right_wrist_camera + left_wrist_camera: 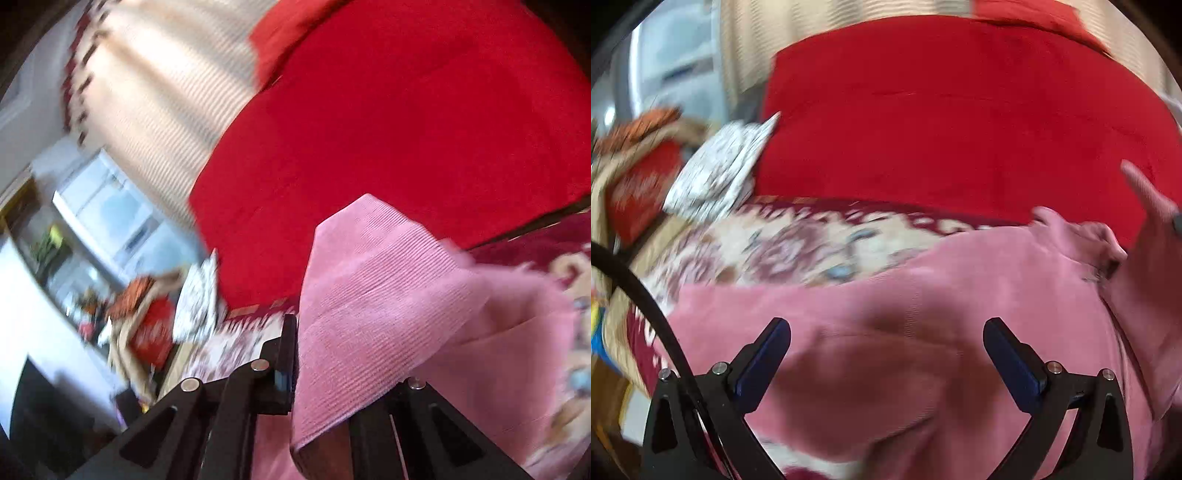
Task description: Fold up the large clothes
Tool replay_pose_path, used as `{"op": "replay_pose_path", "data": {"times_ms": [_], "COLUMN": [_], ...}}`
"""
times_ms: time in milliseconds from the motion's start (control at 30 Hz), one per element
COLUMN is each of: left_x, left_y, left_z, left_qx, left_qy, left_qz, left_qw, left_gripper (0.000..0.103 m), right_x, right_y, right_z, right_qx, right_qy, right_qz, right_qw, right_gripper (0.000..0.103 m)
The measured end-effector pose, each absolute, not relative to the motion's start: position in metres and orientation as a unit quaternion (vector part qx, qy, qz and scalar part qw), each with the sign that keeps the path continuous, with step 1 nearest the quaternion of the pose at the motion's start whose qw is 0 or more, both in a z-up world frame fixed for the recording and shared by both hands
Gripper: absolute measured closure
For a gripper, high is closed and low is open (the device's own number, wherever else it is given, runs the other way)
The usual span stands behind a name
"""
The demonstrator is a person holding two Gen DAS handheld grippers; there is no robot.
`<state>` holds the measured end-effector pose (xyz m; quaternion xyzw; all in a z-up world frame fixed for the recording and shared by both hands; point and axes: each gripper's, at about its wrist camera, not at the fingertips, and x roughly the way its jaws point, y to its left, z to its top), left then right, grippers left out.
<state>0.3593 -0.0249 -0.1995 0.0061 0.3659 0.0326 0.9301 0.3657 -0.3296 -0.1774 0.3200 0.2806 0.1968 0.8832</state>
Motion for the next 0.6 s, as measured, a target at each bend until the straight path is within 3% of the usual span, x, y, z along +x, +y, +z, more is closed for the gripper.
{"op": "replay_pose_path", "data": {"times_ms": [100,133,200,233,500,600], "left_x": [0.357,0.353,0.350,0.347,0.343,0.334], "left_y": [0.009,0.020,0.033,0.041,0.035,0.001], "left_z": [-0.200,-0.199,-0.198,-0.196,-0.190,-0.184], "left_qx": [-0.027,-0.037,-0.050,-0.058,-0.117,-0.089], "left_qy": [0.366,0.362,0.355,0.351,0.355,0.346], "left_qz": [0.057,0.064,0.074,0.076,-0.011,-0.060], "left_qw": [0.929,0.929,0.931,0.931,0.927,0.932], "left_gripper": [0.000,0.000,0.000,0.000,0.000,0.000], "right_x": [0.372,0.378,0.384,0.374,0.326,0.311], "right_y": [-0.281,-0.259,-0.230,-0.222,-0.241,-0.282], "right_z": [-0.185,-0.190,-0.198,-0.203,-0.192,-0.196], "right_qx": [0.296,0.288,0.281,0.285,0.250,0.262], "right_qy": [0.309,0.323,0.348,0.353,0.338,0.335], "right_qz": [0.249,0.265,0.289,0.303,0.253,0.190], "right_qw": [0.869,0.862,0.847,0.838,0.871,0.885], "right_gripper": [0.091,0.085,0.038,0.009,0.008,0.018]}}
